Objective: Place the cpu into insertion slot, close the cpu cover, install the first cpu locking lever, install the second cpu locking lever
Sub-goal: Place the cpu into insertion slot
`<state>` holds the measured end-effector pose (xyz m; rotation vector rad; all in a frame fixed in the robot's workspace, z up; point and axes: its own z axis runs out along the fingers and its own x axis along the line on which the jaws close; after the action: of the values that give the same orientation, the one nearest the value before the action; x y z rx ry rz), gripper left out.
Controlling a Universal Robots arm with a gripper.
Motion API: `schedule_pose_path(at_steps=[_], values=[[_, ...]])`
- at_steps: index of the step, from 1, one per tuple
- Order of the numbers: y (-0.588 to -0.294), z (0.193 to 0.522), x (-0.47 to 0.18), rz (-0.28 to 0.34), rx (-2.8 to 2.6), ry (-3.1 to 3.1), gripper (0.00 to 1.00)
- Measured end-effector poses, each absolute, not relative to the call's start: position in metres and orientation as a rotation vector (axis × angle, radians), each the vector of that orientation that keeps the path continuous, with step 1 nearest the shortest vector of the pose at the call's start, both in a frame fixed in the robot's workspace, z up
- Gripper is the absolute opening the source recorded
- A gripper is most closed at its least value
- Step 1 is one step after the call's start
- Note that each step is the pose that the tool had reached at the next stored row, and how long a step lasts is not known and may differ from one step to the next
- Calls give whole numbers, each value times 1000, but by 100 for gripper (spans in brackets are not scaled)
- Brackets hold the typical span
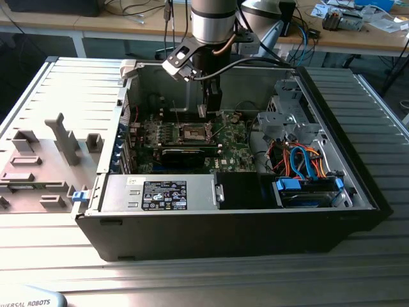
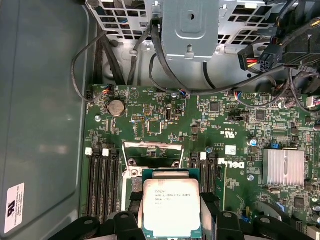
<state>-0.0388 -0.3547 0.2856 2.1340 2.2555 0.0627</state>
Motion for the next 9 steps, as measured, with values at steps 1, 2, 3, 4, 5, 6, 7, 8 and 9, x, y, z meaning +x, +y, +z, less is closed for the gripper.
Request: schedule_pose_path(at_steps=[1,2,3,4,5,6,7,8,9], values=[[-355,283,-39,63,2134,2256,54],[-355,281,-39,63,2134,2255,54],[-355,281,-39,63,2134,2256,54],[-355,281,-39,63,2134,2256,54],[-355,280,-39,63,2134,2256,54],[-355,280,-39,63,2134,2256,54],[-355,279,-39,63,2134,2256,54],[-355,278,-39,63,2134,2256,54],[-355,278,-39,63,2134,2256,54]])
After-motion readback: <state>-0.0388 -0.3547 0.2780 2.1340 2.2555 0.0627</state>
